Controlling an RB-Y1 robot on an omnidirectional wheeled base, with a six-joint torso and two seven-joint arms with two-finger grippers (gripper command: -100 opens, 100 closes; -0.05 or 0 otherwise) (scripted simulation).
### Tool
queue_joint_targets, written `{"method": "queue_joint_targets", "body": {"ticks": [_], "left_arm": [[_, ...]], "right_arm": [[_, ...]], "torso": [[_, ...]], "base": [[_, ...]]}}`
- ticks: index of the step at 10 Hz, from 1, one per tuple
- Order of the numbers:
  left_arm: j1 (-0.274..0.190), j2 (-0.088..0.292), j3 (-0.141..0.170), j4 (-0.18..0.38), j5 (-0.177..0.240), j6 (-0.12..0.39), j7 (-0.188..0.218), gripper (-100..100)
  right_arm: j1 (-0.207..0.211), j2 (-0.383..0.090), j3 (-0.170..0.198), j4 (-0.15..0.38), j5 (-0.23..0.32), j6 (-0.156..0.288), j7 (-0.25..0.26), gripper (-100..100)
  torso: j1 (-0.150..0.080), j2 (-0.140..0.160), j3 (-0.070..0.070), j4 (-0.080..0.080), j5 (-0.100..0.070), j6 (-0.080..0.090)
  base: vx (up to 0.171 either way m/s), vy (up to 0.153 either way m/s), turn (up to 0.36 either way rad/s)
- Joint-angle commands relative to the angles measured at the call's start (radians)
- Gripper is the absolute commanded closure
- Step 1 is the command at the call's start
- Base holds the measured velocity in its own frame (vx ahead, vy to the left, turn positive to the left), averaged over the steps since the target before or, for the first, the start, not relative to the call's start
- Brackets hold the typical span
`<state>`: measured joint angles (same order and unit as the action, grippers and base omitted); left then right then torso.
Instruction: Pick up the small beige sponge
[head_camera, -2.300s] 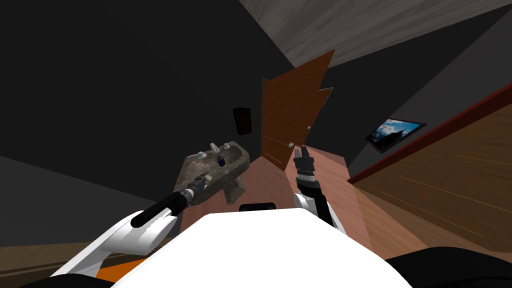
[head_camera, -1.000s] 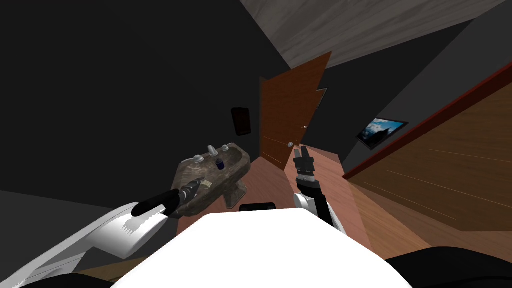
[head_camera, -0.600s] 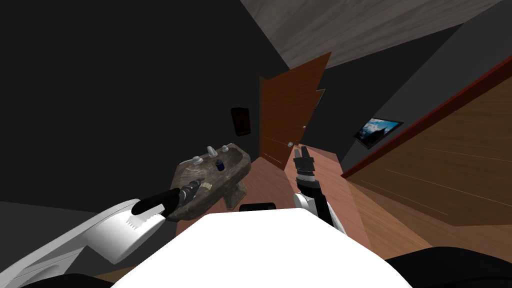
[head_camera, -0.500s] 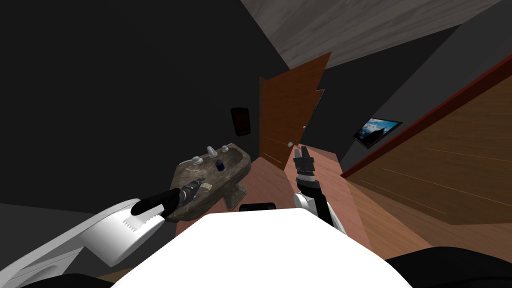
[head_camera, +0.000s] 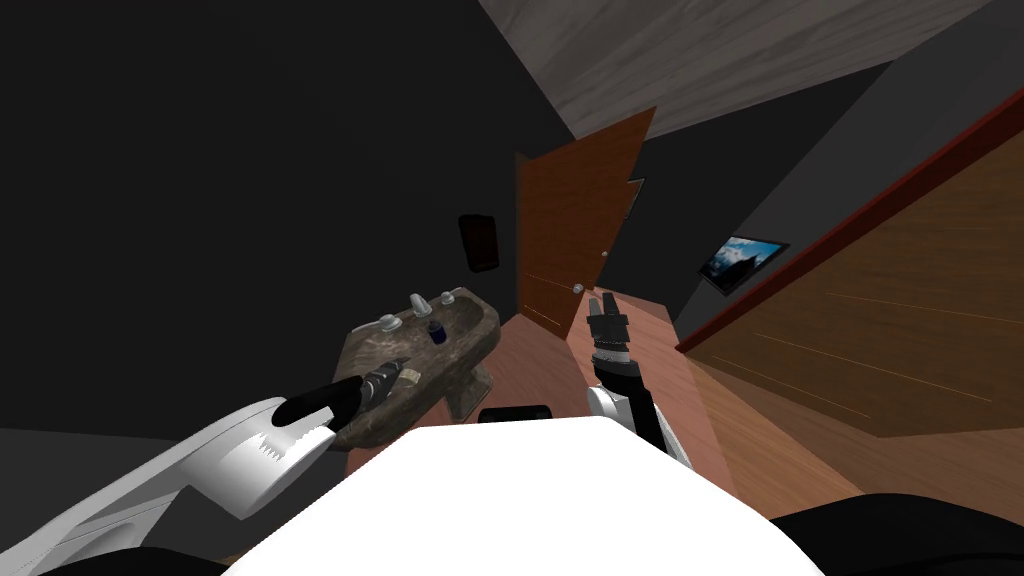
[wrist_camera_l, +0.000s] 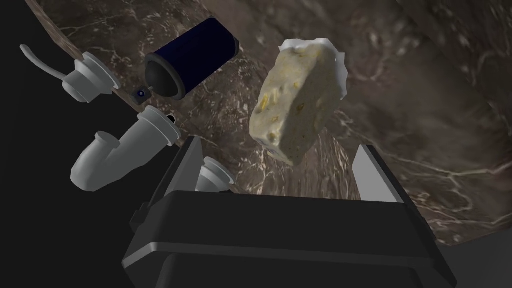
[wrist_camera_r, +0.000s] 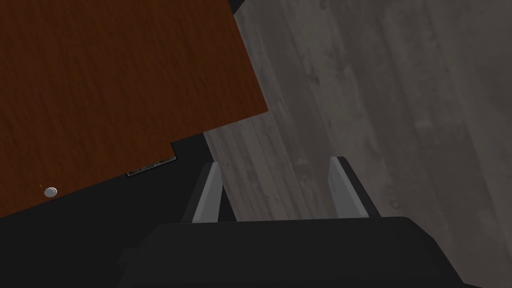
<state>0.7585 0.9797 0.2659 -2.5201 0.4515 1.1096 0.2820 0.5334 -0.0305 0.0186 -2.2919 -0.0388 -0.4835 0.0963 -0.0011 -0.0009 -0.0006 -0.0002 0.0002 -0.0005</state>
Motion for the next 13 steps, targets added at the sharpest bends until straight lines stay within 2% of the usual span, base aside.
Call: {"method": "queue_joint_targets", "body": {"ticks": [1, 2, 3, 7, 8, 9, 11, 12, 13], "left_arm": [[-0.007, -0.007, -0.006, 0.034, -0.001, -0.022, -0.013, -100], [0.0, -0.006, -0.003, 0.019, -0.002, -0.013, -0.008, -100], [0.0, -0.006, -0.003, 0.021, -0.002, -0.017, -0.01, 100], [0.0, -0.007, -0.003, 0.02, -0.002, -0.016, -0.009, 100], [0.0, -0.007, -0.003, 0.02, -0.002, -0.016, -0.009, 0], [0.007, 0.007, 0.011, -0.012, 0.009, 0.004, 0.002, 100], [0.018, 0.018, 0.025, -0.048, 0.018, 0.024, 0.015, 100], [0.012, 0.015, 0.02, -0.035, 0.016, 0.018, 0.011, 100], [0.013, 0.016, 0.021, -0.037, 0.017, 0.019, 0.011, 0]], "right_arm": [[0.0, 0.0, 0.0, 0.0, 0.0, 0.0, 0.0, 0], [0.0, 0.0, 0.0, 0.0, 0.0, 0.0, 0.0, 0], [0.0, 0.0, 0.0, 0.0, 0.0, 0.0, 0.0, 0], [0.0, 0.0, 0.0, 0.0, 0.0, 0.0, 0.0, 0], [0.0, 0.0, 0.0, 0.0, 0.0, 0.0, 0.0, 0], [0.0, 0.0, 0.0, 0.0, 0.0, 0.0, 0.0, 0], [0.0, 0.0, 0.0, 0.0, 0.0, 0.0, 0.0, 0], [0.0, 0.0, 0.0, 0.0, 0.0, 0.0, 0.0, 0], [0.0, 0.0, 0.0, 0.0, 0.0, 0.0, 0.0, 0]], "torso": [[0.0, 0.0, 0.0, 0.0, 0.0, 0.0], [0.0, 0.0, 0.0, 0.0, 0.0, 0.0], [0.0, 0.0, 0.0, 0.0, 0.0, 0.0], [0.0, 0.0, 0.0, 0.0, 0.0, 0.0], [0.0, 0.0, 0.0, 0.0, 0.0, 0.0], [0.0, 0.0, 0.0, 0.0, 0.0, 0.0], [0.0, 0.002, 0.001, 0.0, 0.0, -0.001], [0.001, 0.002, 0.001, 0.0, 0.0, -0.001], [0.001, 0.001, 0.001, 0.0, 0.0, 0.0]], "base": [[0.007, -0.009, -0.047], [0.0, 0.0, 0.0], [0.0, 0.0, 0.0], [0.0, 0.0, 0.0], [0.0, 0.0, 0.0], [-0.005, 0.007, 0.081], [-0.006, 0.01, 0.071], [0.0, 0.0, 0.0], [0.0, 0.0, 0.0]]}}
